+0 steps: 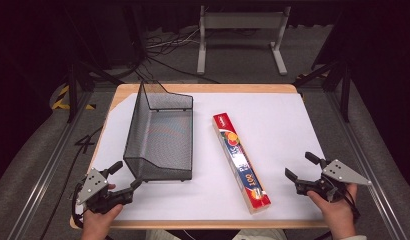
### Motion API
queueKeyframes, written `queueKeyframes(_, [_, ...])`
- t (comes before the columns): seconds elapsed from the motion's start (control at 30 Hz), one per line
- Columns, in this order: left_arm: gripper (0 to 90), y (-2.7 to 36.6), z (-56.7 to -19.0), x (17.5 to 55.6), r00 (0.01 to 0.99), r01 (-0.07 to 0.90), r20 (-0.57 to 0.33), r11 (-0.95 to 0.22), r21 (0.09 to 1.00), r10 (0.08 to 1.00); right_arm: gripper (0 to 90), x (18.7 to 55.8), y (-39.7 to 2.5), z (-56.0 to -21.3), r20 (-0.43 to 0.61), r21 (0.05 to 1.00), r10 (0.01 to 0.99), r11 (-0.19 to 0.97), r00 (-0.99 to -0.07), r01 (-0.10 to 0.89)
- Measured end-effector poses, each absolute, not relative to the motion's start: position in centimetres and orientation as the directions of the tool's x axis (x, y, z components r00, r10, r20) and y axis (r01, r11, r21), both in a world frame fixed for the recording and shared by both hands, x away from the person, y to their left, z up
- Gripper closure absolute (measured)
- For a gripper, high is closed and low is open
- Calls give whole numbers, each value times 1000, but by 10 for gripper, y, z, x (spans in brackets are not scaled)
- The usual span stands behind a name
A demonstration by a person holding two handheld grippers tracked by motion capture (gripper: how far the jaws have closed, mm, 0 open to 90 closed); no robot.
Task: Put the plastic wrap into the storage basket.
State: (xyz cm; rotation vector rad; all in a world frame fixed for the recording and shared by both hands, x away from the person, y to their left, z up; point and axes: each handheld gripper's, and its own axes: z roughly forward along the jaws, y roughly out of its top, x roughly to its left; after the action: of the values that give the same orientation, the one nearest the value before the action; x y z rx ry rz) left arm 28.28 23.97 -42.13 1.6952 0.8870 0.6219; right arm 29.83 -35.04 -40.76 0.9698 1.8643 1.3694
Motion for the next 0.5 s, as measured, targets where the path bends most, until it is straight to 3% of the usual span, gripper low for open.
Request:
queueKeyframes(0.33, [196, 239, -421, 283, 584, 251, -36, -138, 958, 811, 120, 302, -345, -402, -42, 960, 839, 184, -542, 210])
queueKeyframes(0.5, [197, 239, -421, 283, 582, 250, -36, -137, 959, 812, 173, 303, -334, -397, -33, 944, 835, 207, -550, 258])
